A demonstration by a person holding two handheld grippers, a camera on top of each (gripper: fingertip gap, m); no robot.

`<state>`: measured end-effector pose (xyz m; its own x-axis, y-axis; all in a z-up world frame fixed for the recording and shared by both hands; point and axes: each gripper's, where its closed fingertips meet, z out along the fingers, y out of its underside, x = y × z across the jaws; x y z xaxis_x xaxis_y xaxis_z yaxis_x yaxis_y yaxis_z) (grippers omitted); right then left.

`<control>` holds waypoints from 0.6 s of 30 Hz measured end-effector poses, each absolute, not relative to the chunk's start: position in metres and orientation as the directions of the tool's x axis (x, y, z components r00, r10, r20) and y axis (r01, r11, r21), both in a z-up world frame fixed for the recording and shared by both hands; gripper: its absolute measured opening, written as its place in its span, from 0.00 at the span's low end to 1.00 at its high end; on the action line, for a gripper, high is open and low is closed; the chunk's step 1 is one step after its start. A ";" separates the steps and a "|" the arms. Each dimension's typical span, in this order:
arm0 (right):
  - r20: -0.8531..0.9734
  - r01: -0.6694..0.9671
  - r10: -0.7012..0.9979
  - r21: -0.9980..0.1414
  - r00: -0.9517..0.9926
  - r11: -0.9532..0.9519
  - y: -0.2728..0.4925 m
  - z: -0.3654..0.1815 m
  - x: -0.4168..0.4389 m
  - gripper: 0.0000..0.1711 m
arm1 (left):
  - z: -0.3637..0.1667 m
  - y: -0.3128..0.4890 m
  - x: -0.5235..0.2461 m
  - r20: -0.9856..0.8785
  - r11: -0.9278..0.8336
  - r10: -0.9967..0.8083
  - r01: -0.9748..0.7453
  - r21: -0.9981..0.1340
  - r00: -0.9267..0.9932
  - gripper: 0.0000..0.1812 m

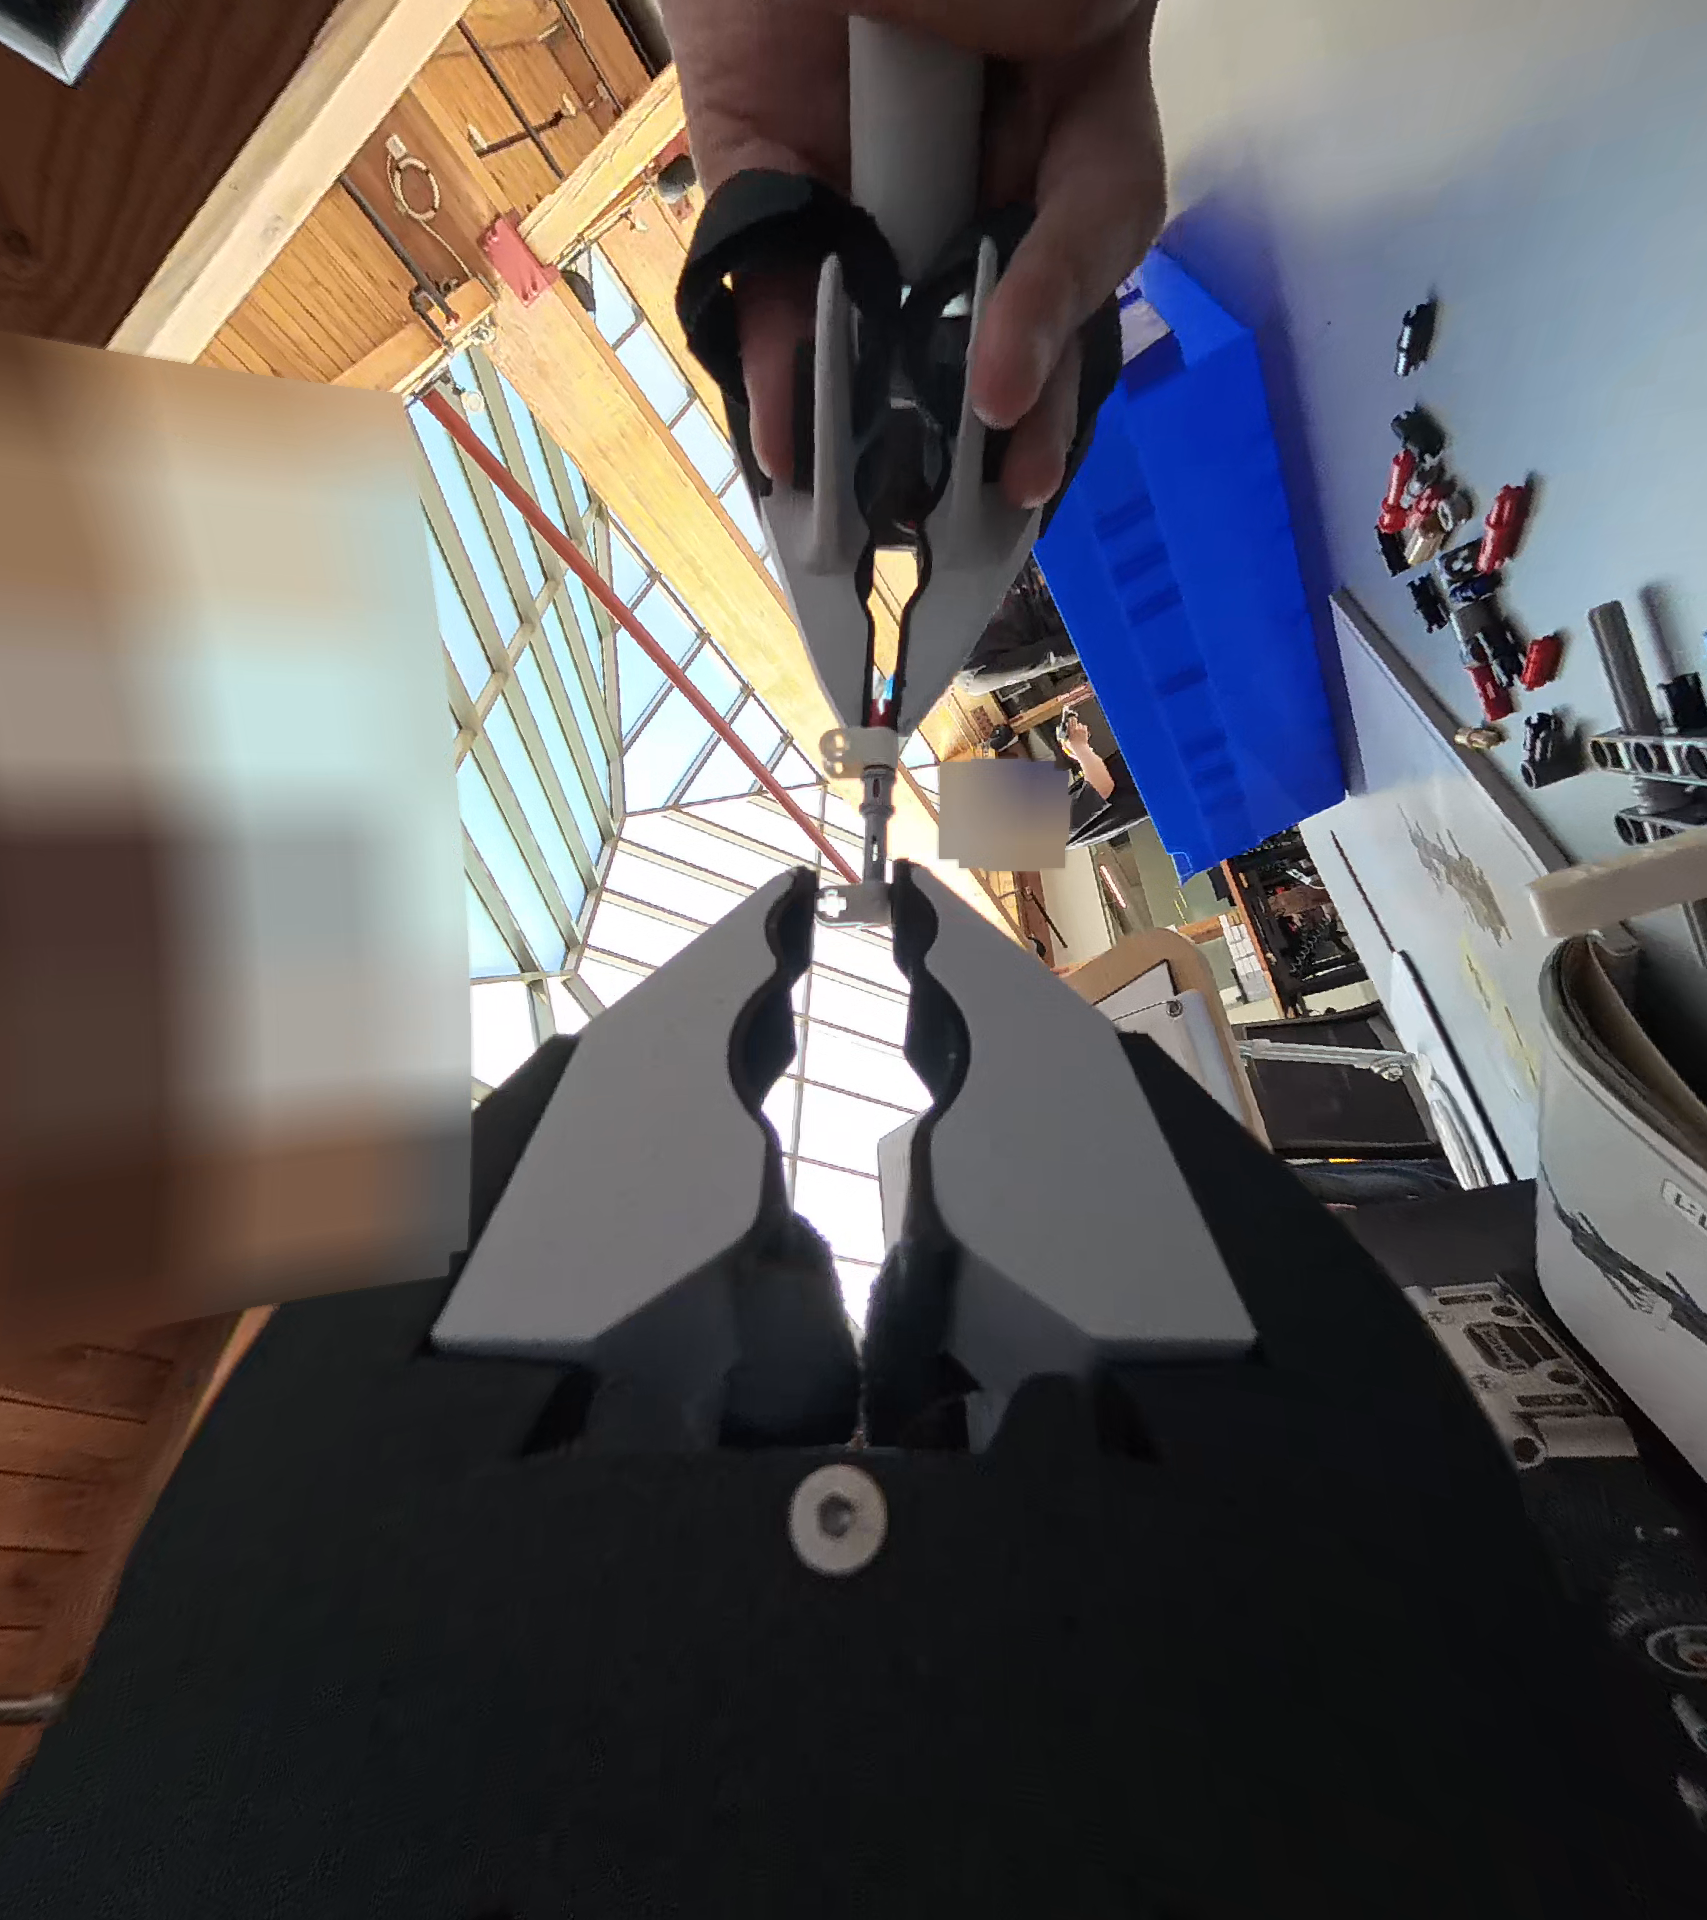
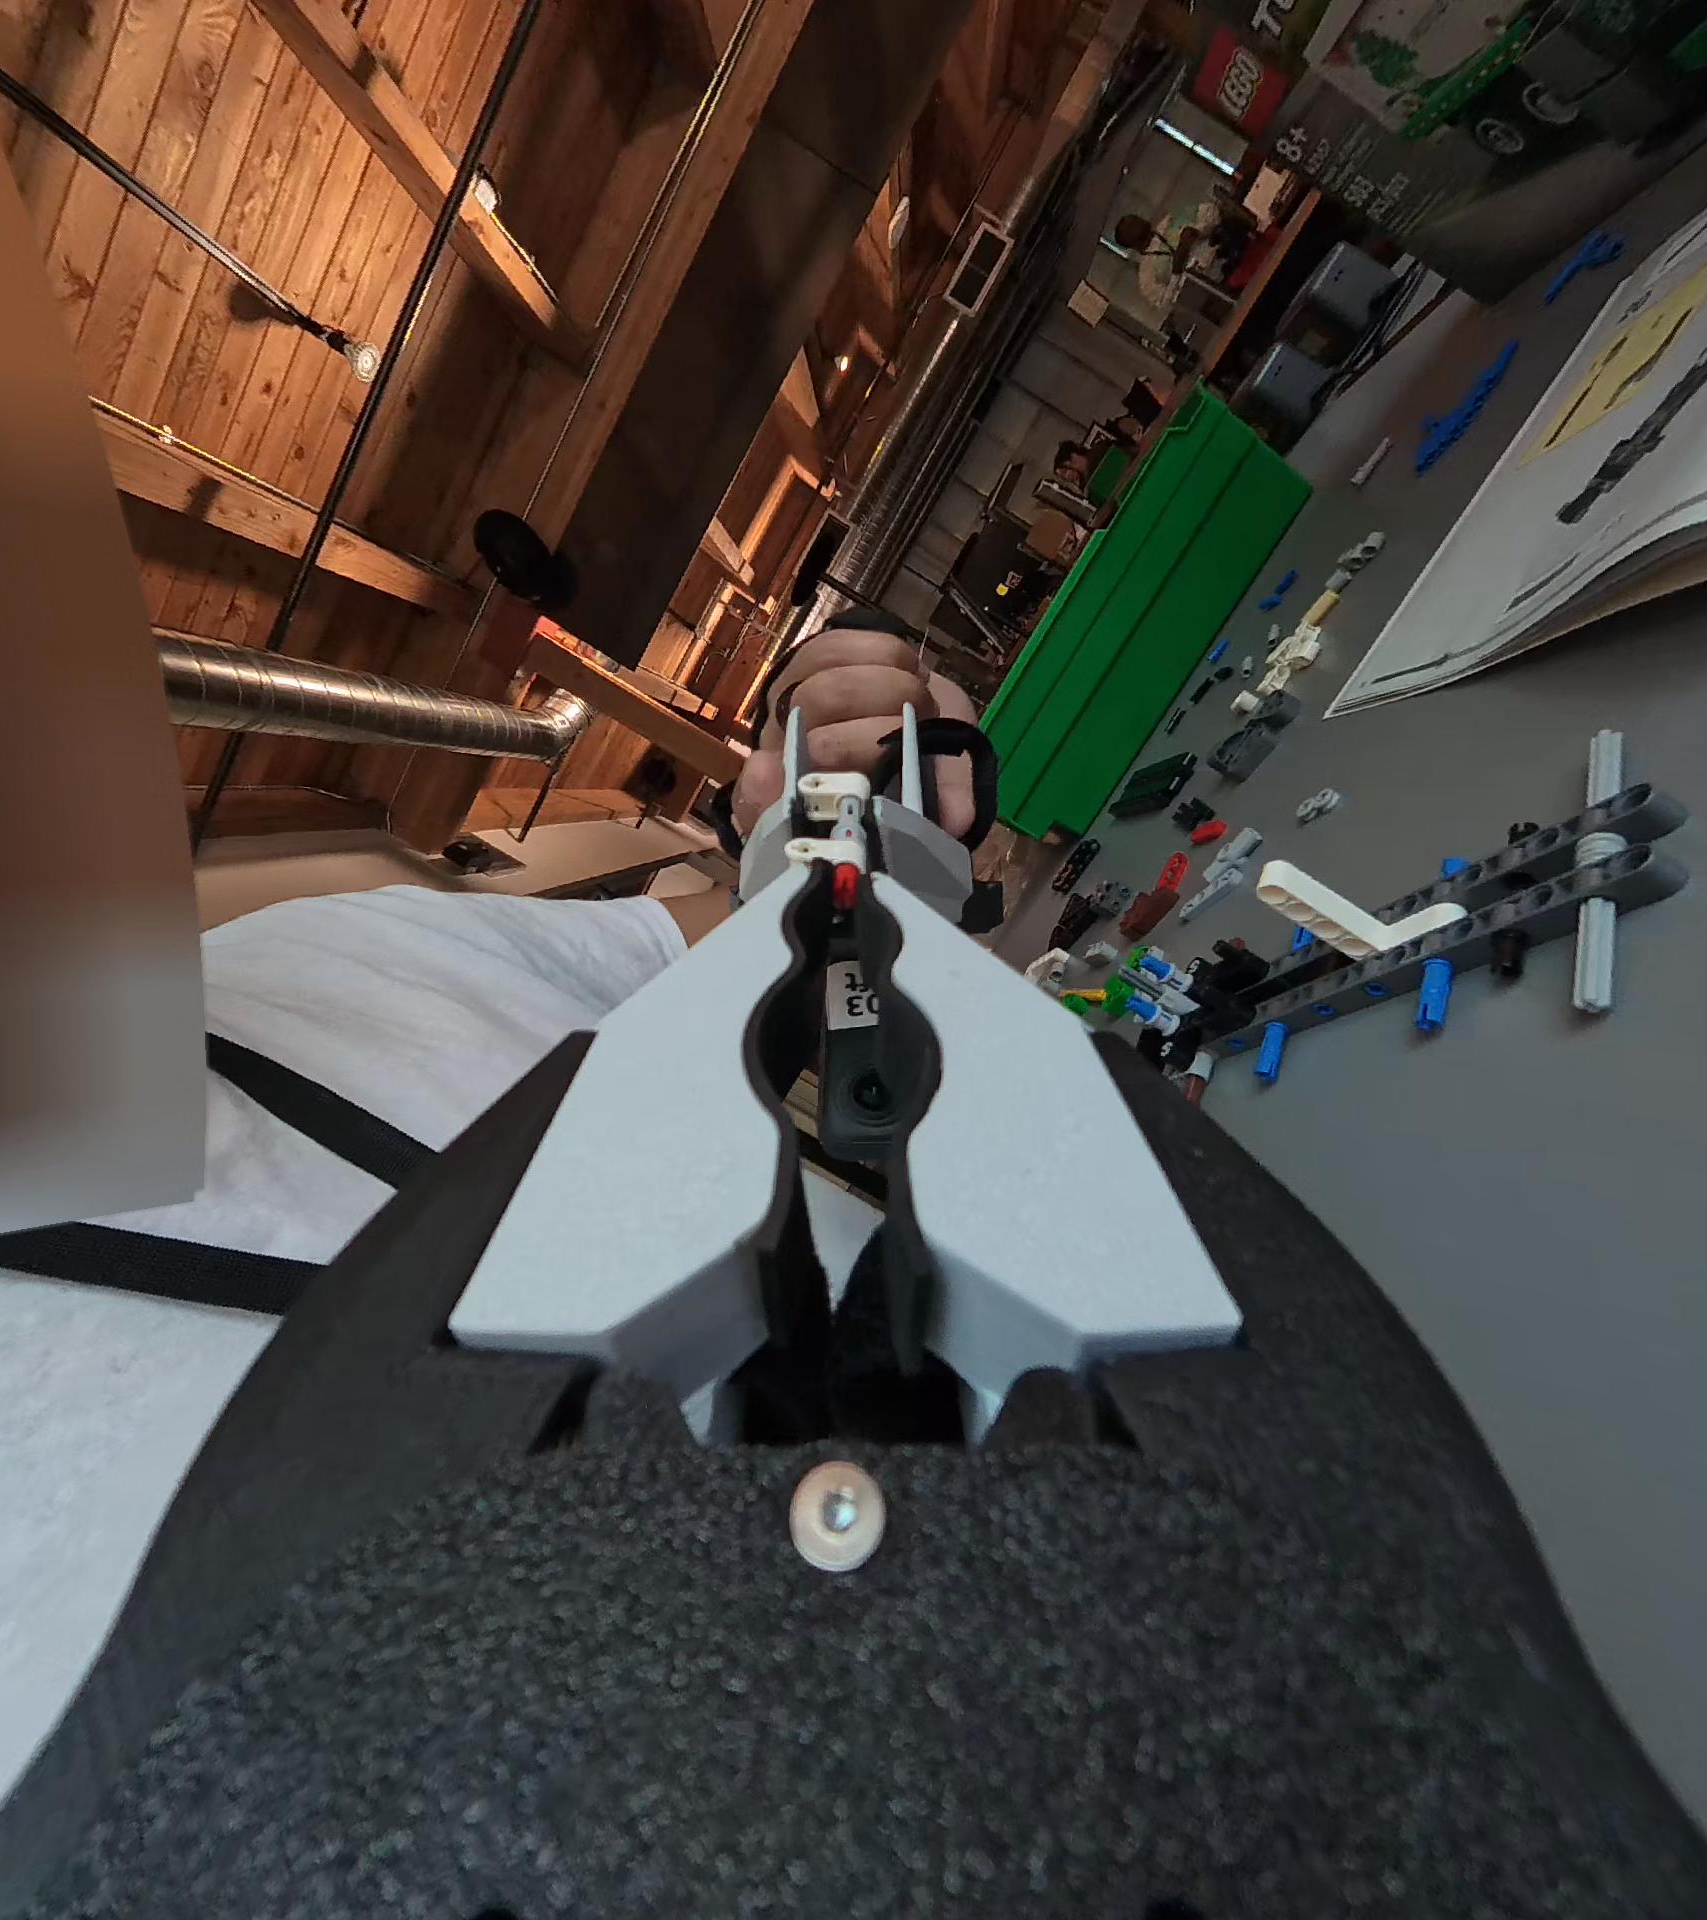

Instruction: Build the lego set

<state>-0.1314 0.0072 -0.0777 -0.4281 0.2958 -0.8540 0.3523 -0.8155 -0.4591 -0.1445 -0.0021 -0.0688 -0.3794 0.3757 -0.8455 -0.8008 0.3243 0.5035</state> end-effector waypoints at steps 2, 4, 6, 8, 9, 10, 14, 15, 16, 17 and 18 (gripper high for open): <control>-0.847 0.328 0.310 -0.468 -0.433 -0.821 0.009 -0.078 -0.131 0.00 | -0.068 0.000 -0.143 -0.864 0.325 0.357 -0.819 0.472 -0.356 0.07; -0.836 0.303 0.338 -0.487 -0.432 -0.819 0.011 -0.078 -0.131 0.01 | -0.070 0.002 -0.142 -0.875 0.317 0.343 -0.834 0.450 -0.342 0.07; -0.833 0.293 0.350 -0.495 -0.429 -0.818 0.013 -0.078 -0.130 0.00 | -0.073 0.003 -0.140 -0.880 0.313 0.338 -0.841 0.440 -0.334 0.07; -0.830 0.276 0.364 -0.501 -0.423 -0.820 0.014 -0.080 -0.131 0.00 | -0.073 0.006 -0.142 -0.895 0.294 0.322 -0.866 0.405 -0.310 0.07; -0.823 0.258 0.375 -0.508 -0.428 -0.822 0.014 -0.079 -0.132 0.01 | -0.073 0.008 -0.142 -0.906 0.290 0.308 -0.878 0.381 -0.291 0.07; -0.812 0.221 0.397 -0.519 -0.427 -0.825 0.017 -0.078 -0.133 0.00 | -0.073 0.010 -0.143 -0.916 0.277 0.293 -0.892 0.357 -0.275 0.07; -0.817 0.170 0.408 -0.507 -0.407 -0.845 0.019 -0.079 -0.138 0.00 | -0.074 0.014 -0.149 -0.938 0.232 0.260 -0.929 0.290 -0.228 0.07; -0.825 0.177 0.398 -0.496 -0.402 -0.850 0.019 -0.080 -0.139 0.00 | -0.075 0.014 -0.150 -0.935 0.227 0.263 -0.927 0.299 -0.237 0.06; -0.834 0.176 0.379 -0.476 -0.401 -0.862 0.019 -0.080 -0.140 0.00 | -0.076 0.013 -0.150 -0.931 0.227 0.270 -0.923 0.311 -0.247 0.06; -0.845 0.187 0.356 -0.455 -0.398 -0.871 0.017 -0.081 -0.142 0.00 | -0.079 0.011 -0.146 -0.926 0.256 0.273 -0.909 0.330 -0.260 0.00; -0.850 0.213 0.356 -0.458 -0.387 -0.863 0.012 -0.085 -0.144 0.00 | -0.082 0.008 -0.140 -0.920 0.275 0.281 -0.896 0.349 -0.272 0.00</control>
<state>-0.1443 0.0115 -0.0849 -0.3874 0.3562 -0.8503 0.2127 -0.8629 -0.4584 -0.1404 0.0084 -0.0820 -0.2721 0.2805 -0.9205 -0.8958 0.2754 0.3488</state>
